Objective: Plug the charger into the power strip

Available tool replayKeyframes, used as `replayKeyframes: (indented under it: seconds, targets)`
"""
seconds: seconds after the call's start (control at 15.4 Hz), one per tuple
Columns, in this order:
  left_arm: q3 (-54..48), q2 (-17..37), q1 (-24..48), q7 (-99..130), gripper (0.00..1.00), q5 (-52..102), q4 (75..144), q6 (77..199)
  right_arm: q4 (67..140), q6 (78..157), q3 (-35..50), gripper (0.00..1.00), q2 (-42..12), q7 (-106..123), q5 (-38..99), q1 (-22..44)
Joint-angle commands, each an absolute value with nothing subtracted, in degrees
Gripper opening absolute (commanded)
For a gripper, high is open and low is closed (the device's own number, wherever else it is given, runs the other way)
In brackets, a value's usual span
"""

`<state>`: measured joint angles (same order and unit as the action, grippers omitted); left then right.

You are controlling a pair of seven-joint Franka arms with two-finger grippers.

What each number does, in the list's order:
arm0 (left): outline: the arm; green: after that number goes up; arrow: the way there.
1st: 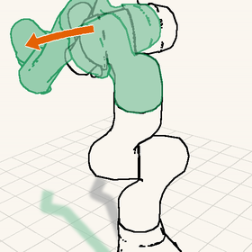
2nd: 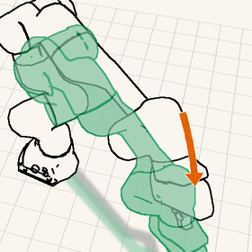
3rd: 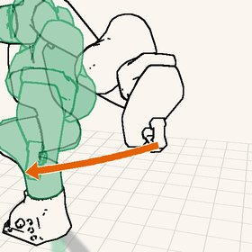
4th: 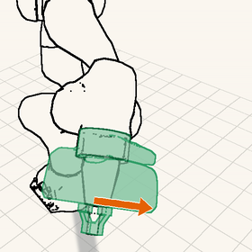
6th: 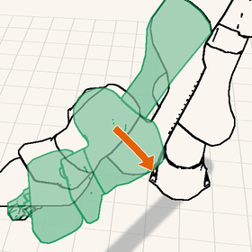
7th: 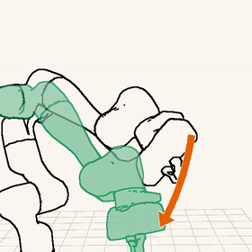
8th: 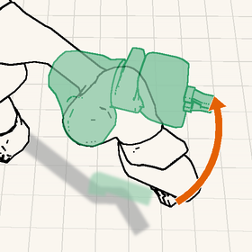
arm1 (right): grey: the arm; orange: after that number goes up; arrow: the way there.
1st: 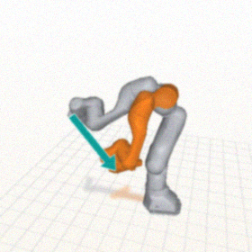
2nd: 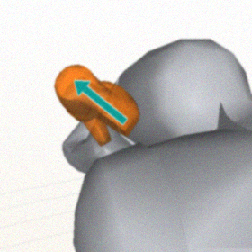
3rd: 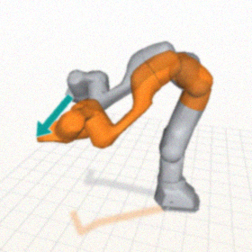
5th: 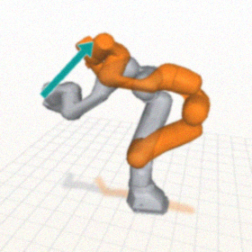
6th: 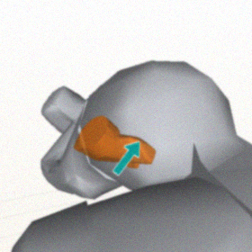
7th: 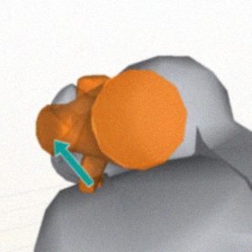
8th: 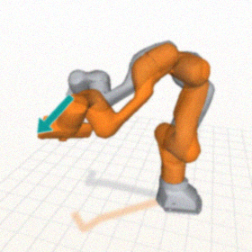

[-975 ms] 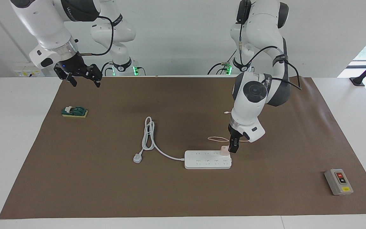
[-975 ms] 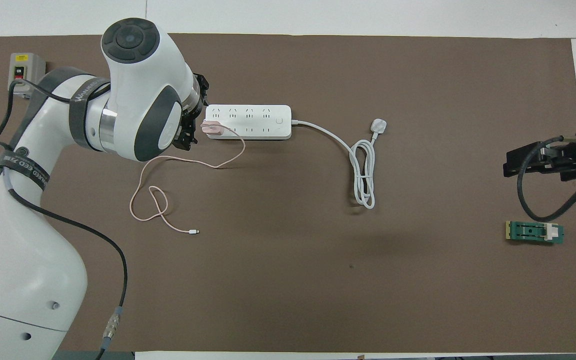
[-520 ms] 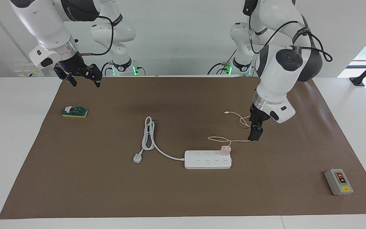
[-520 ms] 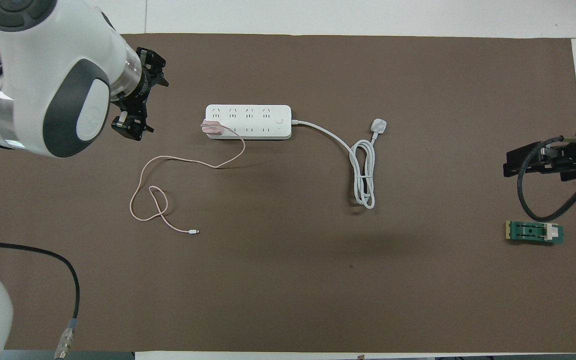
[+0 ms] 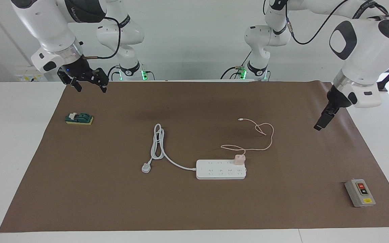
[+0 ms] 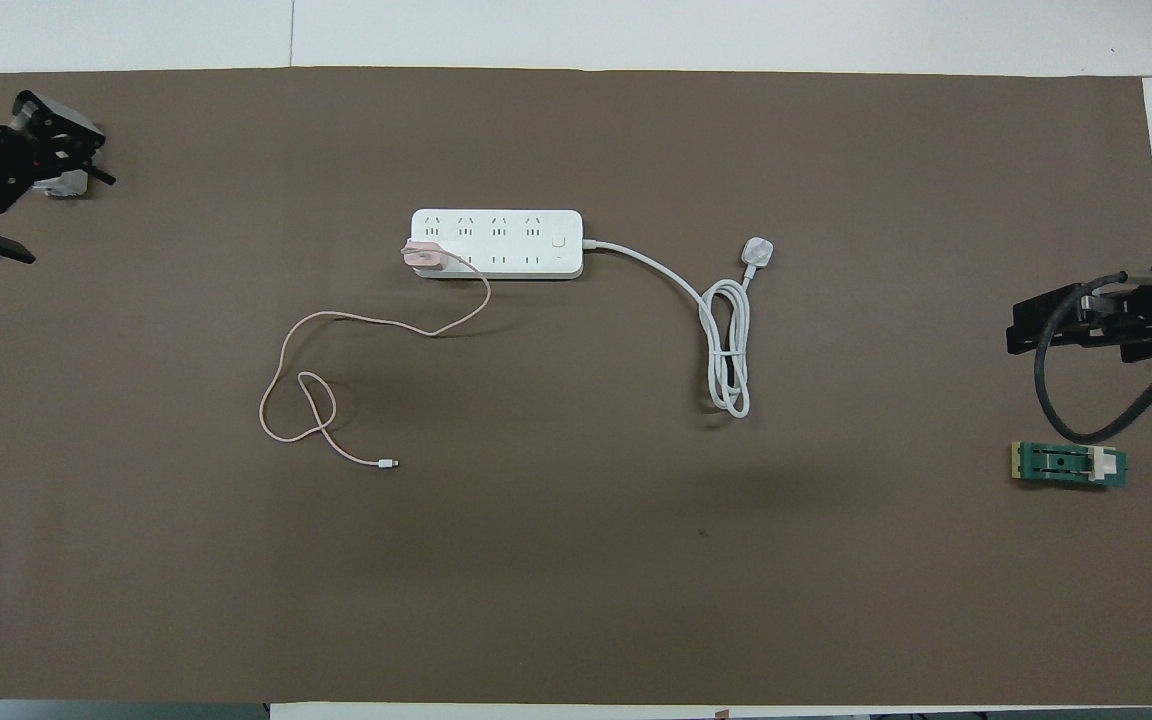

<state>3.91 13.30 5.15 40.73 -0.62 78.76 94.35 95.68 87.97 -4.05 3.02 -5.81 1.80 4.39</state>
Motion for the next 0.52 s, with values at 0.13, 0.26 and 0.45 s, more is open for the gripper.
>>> replayKeyframes:
  seconds: [0.13, 0.26, 0.45]
  targets:
    - [3.16, 8.54, 1.41, 22.28, 1.0, -1.32, 80.24, 90.54, 96.15, 88.07, -3.08, 1.0, 3.52, -4.48, 1.05, 3.25]
    - [3.16, 7.13, 1.14, 19.08, 1.0, -1.23, 80.16, 87.56, 96.15, 88.07, -2.99, 1.0, 3.52, -4.48, 1.05, 3.16]
    - [2.99, 4.84, 1.84, 19.25, 1.0, -1.32, 79.63, 83.68, 96.15, 88.07, -3.08, 1.0, 3.52, -4.48, 1.05, 3.16]
